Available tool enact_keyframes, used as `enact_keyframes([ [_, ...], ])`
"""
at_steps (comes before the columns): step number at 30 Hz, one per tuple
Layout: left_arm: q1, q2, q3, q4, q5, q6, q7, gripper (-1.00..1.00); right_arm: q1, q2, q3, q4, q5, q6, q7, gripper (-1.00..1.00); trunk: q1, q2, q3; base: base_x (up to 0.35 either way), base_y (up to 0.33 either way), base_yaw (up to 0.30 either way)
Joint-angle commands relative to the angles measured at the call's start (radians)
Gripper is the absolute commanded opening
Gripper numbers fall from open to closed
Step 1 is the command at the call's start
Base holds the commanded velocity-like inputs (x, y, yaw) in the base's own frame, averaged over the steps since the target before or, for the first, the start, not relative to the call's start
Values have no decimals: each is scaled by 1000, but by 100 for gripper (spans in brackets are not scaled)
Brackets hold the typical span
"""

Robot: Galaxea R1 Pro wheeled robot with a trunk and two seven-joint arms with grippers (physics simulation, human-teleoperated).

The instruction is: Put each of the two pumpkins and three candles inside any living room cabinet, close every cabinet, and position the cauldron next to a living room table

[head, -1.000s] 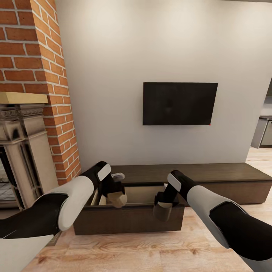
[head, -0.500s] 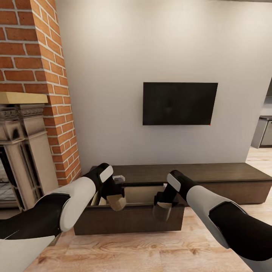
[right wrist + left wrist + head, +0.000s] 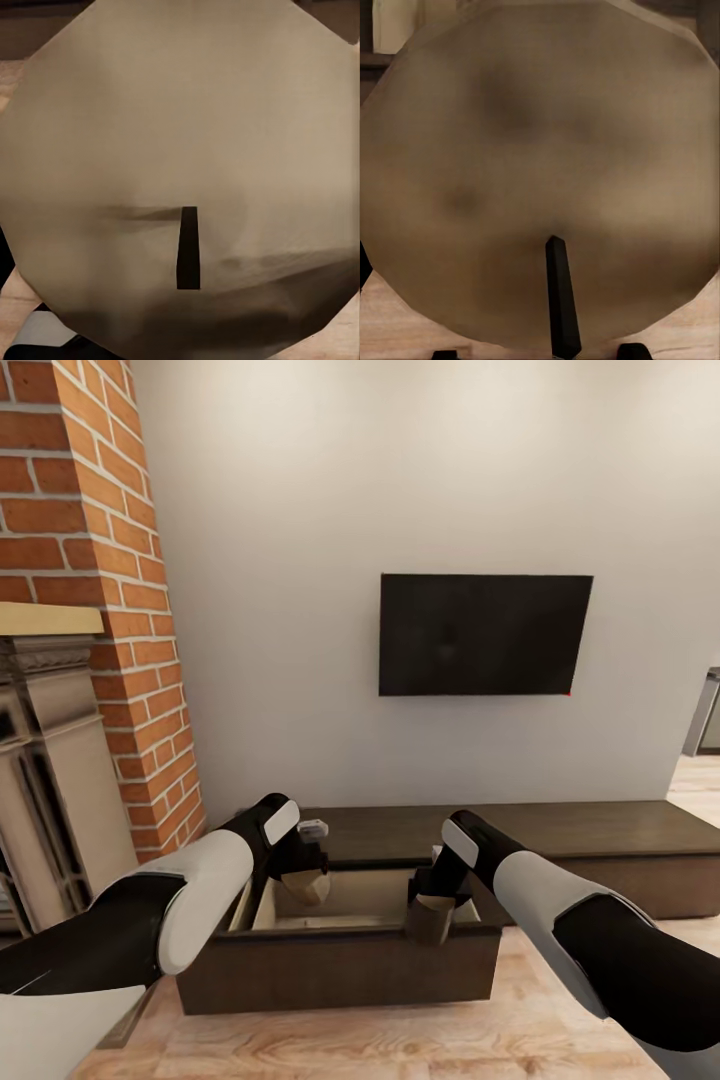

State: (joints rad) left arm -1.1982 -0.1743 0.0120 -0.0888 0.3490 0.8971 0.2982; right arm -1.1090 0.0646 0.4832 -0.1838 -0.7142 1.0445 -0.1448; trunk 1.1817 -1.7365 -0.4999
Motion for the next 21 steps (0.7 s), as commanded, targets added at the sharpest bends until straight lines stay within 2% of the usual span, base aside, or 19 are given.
enact_keyframes([
  [1,0,0,1,-2,10,2,9,-100,0,0,4,-1,-11,3,-9,-100,0,-1,-1,337,0,0],
  [5,0,0,2,-1,10,-13,8,-100,0,0,5,0,-11,3,-8,-100,0,-1,-1,335,-81,26],
  [12,0,0,2,12,10,-27,7,-100,1,1,6,0,-10,3,-8,-100,0,-1,-1,308,-183,197],
  [21,0,0,2,23,10,-30,6,-100,3,1,5,1,-9,-10,-9,-100,0,-1,-1,204,-219,22],
])
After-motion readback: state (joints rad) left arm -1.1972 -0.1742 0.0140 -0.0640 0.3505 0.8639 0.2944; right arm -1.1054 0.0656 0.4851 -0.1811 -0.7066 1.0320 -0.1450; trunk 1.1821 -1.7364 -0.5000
